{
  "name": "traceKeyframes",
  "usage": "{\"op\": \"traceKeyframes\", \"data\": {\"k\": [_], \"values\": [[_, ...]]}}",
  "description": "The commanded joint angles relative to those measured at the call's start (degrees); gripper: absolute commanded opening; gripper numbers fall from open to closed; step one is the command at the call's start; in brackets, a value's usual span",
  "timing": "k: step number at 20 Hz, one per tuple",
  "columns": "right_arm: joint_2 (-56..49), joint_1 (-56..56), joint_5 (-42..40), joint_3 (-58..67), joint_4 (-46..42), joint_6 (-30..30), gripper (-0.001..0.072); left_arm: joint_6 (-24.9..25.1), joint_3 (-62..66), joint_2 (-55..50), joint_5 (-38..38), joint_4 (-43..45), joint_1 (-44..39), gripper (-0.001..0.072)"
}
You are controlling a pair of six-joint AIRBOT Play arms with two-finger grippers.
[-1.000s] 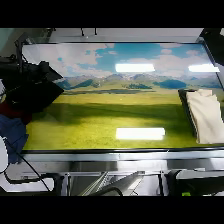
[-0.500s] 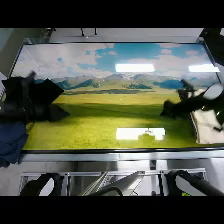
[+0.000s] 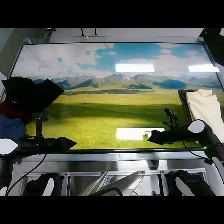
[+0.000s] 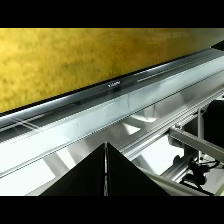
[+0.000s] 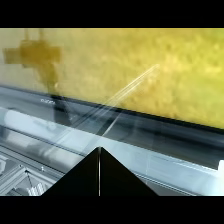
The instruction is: Fold the shirts.
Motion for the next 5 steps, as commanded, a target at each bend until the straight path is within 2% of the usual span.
{"op": "traceKeyframes", "data": {"k": [1, 5], "values": [[0.46, 0.22, -0.22, -0.9, 1.62, -0.76, 0.0023, -0.09, -1.03, 0.85, -1.27, -0.07, 1.84, 0.0016], [0.46, 0.22, -0.2, -0.9, 1.62, -0.76, 0.0023, -0.09, -1.03, 0.85, -1.05, -0.04, 1.84, 0.0016]]}}
